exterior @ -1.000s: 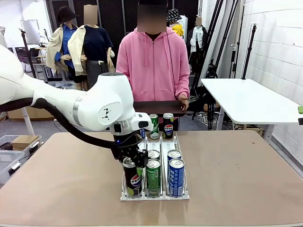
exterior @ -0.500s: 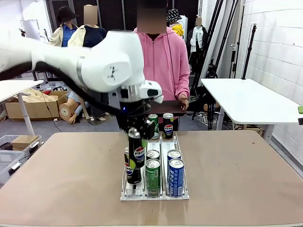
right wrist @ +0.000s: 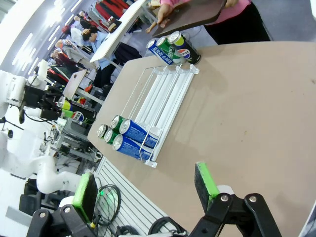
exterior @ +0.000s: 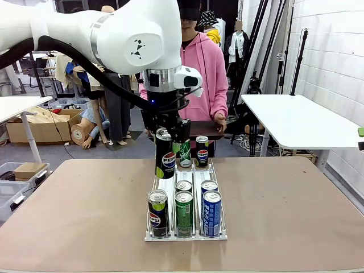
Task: Retrieve and hand over the desired beverage to the person.
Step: Pick up a can of the same type that the person held from the Automatic Can Dispenser.
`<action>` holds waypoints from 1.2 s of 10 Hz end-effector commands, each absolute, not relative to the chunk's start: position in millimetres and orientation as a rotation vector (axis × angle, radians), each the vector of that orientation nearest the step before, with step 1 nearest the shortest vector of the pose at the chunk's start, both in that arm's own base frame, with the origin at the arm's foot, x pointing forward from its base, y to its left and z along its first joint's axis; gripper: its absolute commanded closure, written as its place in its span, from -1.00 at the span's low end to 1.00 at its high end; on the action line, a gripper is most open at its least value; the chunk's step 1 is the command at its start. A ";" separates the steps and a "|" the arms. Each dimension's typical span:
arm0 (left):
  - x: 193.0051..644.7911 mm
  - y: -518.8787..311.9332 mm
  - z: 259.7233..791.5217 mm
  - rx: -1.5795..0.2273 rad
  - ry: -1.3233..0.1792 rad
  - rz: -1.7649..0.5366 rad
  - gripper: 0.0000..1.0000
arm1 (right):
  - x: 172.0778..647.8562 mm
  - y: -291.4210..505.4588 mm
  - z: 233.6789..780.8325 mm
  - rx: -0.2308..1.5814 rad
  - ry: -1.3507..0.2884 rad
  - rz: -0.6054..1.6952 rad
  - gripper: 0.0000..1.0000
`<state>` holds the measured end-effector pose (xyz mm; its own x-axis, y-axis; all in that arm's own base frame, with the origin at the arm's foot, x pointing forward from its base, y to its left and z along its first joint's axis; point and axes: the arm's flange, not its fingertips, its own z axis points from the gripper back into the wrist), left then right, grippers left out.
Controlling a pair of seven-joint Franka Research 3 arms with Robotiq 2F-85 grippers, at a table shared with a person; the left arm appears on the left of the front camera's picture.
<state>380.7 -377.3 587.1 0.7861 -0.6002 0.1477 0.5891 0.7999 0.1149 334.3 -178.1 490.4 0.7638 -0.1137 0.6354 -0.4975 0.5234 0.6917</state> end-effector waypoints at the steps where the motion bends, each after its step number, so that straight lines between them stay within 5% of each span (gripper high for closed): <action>1: 381.3 -366.7 587.3 0.060 -0.181 -0.597 1.00 | 335.1 -179.0 490.6 1.025 -0.698 0.258 -1.00; 7: 368.4 -264.8 637.0 0.036 -0.221 -0.510 1.00 | 335.1 -179.0 490.6 1.025 -0.698 0.258 -1.00; 12: 350.8 -151.5 620.8 0.016 -0.242 -0.334 1.00 | 335.1 -179.0 490.6 1.025 -0.698 0.258 -1.00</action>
<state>359.2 -166.6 622.8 0.9183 -0.3482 0.1884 0.3422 0.9374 0.0648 334.3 -178.4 490.0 0.7646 -0.1144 0.6343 -0.4964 0.5230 0.6928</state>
